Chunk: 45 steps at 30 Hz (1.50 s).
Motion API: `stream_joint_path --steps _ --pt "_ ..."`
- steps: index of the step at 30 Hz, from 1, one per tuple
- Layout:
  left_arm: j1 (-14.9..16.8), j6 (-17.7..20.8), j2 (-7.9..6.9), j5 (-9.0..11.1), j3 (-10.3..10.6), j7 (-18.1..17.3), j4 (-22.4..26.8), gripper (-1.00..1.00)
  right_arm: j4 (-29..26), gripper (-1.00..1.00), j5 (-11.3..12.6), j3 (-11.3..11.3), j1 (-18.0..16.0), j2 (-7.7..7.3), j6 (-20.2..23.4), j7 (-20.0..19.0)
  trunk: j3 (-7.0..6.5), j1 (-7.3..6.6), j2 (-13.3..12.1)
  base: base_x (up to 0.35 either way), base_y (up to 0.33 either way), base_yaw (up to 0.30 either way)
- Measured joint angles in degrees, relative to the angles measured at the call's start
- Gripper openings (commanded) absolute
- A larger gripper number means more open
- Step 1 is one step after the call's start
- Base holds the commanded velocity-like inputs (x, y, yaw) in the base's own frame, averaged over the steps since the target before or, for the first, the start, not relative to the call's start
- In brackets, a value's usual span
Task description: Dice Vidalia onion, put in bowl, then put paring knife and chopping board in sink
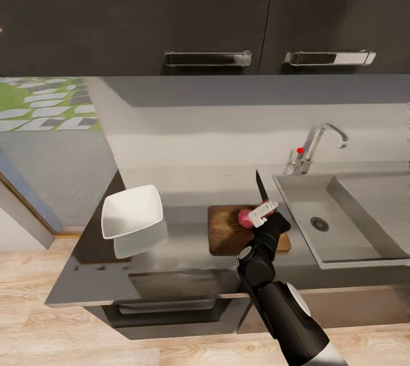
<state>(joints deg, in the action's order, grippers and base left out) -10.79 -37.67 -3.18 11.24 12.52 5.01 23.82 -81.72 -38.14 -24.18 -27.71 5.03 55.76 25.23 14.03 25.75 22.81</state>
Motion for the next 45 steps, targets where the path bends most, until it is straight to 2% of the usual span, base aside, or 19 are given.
stream_joint_path --steps 3,5,7,16,45 --pt "0.0 0.0 -0.07 0.0 0.0 0.0 0.0 1.00 0.3 -1.00 0.0 -0.8 0.0 0.16 0.0 0.0 0.00 0.00 0.0 0.000 -0.126 0.000" --pt "0.0 0.0 -0.08 0.0 0.0 0.0 0.0 1.00 1.0 -1.00 0.2 -2.8 0.0 0.19 0.0 0.0 0.00 0.00 0.0 0.000 -0.035 0.000" --pt "0.0 -0.1 -0.09 0.0 0.0 0.0 0.0 1.00 1.8 -1.00 0.1 -3.7 0.0 0.17 0.0 0.0 0.00 0.00 0.0 0.000 -0.014 0.000" --pt "0.0 0.0 -0.09 0.0 0.0 0.0 0.0 1.00 2.9 -1.00 0.1 -5.0 0.0 0.53 0.0 0.1 0.00 0.00 0.0 0.000 -0.002 0.000" --pt "0.0 0.0 -0.03 0.0 -0.1 0.0 -0.4 1.00 6.8 -1.00 0.1 -5.2 0.0 0.51 -0.1 0.2 0.00 0.00 0.0 0.000 0.000 0.000"
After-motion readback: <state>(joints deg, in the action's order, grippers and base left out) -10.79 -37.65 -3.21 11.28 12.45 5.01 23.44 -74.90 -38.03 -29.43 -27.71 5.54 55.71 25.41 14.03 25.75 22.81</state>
